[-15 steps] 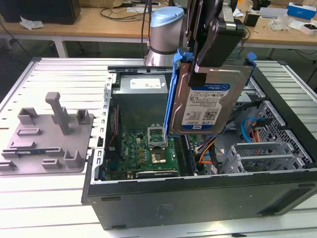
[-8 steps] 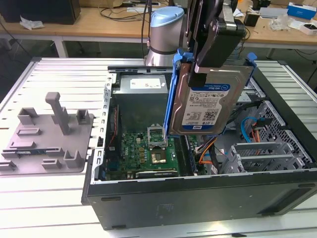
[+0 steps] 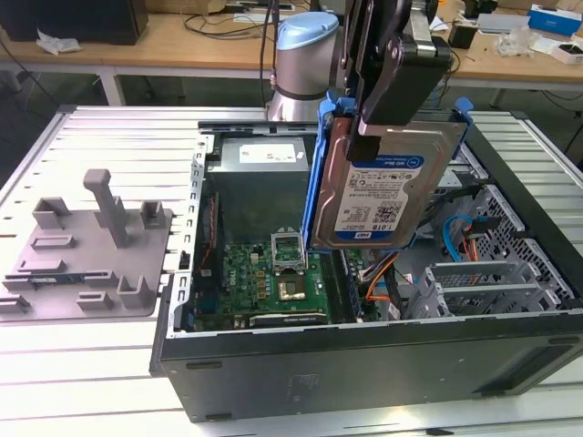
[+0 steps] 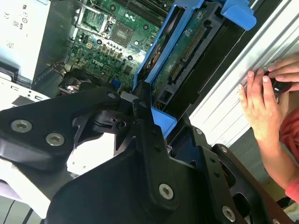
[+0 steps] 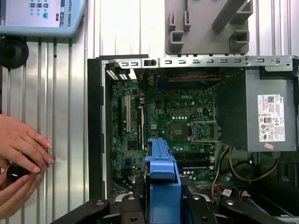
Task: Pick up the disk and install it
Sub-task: 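Insert the disk into the insertion slot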
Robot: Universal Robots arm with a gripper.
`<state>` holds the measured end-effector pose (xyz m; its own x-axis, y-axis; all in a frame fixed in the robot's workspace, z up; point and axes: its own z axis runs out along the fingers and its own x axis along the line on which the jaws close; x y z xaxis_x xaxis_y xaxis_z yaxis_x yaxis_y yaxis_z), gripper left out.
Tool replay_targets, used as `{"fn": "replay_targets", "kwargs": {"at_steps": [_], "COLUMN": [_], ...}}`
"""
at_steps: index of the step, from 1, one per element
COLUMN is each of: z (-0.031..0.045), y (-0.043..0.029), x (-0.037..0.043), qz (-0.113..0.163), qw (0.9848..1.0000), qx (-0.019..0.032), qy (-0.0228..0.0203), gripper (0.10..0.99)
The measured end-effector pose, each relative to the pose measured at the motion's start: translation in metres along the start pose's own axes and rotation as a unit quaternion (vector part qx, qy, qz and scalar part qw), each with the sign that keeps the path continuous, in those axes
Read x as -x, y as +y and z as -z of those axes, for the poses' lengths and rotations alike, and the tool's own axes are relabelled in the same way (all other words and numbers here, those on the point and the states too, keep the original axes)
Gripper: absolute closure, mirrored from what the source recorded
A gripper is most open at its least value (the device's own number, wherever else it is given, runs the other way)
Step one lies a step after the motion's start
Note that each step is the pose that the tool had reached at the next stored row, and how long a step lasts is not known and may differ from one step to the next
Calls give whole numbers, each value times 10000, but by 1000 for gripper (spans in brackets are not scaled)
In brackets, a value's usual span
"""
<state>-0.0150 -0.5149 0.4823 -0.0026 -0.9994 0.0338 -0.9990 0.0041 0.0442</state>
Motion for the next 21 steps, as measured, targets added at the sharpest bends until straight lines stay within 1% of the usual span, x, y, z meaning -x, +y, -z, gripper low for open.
{"fn": "replay_targets", "kwargs": {"at_steps": [2,6,8,9,11,13,14,17,18,19,20,21], "z": [-1,0,-1,0,-2,-3,-5,-5,-4,-4,-5,-5], "y": [0,-12,-14,-15,-15,-15,-15,-22,-24,-26,-26,-26], "x": [-8,-11,-17,-23,-59,-89,-117,-120,-120,-120,-120,-121], "qz": [5,44,67,77,92,95,96,100,104,105,106,107], "qw": [10000,10000,10000,10000,9998,9997,9997,9997,9997,9998,9999,9999], "qx": [-1,-4,-6,-7,-9,-12,-16,-34,-38,-42,-48,-52], "qy": [-10,-12,-27,-43,-154,-213,-239,-232,-215,-156,-125,-122], "gripper": [722,722,722,722,722,722,722,722,722,722,722,722]}}
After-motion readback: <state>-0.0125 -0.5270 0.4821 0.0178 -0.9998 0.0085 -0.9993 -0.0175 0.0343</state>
